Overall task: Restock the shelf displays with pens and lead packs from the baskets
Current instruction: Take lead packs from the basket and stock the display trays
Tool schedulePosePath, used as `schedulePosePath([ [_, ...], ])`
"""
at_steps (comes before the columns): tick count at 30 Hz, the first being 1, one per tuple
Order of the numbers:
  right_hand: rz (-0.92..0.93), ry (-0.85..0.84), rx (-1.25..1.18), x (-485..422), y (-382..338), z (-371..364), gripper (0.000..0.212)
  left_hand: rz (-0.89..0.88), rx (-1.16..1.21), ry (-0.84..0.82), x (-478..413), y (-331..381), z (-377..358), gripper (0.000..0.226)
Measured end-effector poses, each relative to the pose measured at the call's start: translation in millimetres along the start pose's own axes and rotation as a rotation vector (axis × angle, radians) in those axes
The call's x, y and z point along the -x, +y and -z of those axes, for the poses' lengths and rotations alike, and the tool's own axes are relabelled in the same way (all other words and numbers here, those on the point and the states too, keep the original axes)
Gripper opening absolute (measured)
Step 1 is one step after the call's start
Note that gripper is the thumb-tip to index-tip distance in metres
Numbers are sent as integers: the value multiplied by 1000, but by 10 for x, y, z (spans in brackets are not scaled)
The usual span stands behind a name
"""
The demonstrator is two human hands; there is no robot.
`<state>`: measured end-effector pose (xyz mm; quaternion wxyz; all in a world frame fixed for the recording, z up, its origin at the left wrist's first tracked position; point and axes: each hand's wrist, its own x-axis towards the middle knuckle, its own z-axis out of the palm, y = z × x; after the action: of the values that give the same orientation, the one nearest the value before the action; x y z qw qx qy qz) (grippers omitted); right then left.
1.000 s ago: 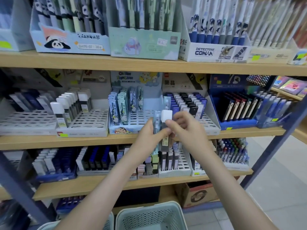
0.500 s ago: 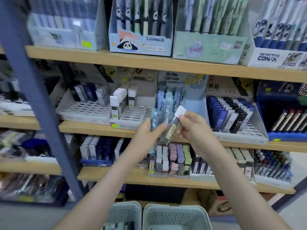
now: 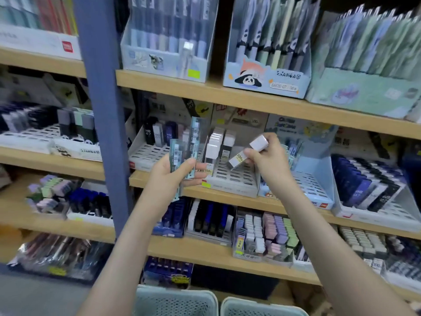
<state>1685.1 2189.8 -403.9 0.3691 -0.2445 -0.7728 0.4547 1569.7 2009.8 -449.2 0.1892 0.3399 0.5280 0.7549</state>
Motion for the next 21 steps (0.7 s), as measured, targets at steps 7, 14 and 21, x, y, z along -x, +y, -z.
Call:
schedulePosePath([
  [7, -9, -21, 220, -274, 96, -236, 33, 39, 17, -15, -49, -52, 59, 13],
  [14, -33, -68, 287, -434, 129, -298, 35, 46, 20, 0, -112, -117, 9, 14],
  [21, -29, -131, 475, -552, 57, -330, 32, 58, 61, 16, -148, -169, -58, 15],
])
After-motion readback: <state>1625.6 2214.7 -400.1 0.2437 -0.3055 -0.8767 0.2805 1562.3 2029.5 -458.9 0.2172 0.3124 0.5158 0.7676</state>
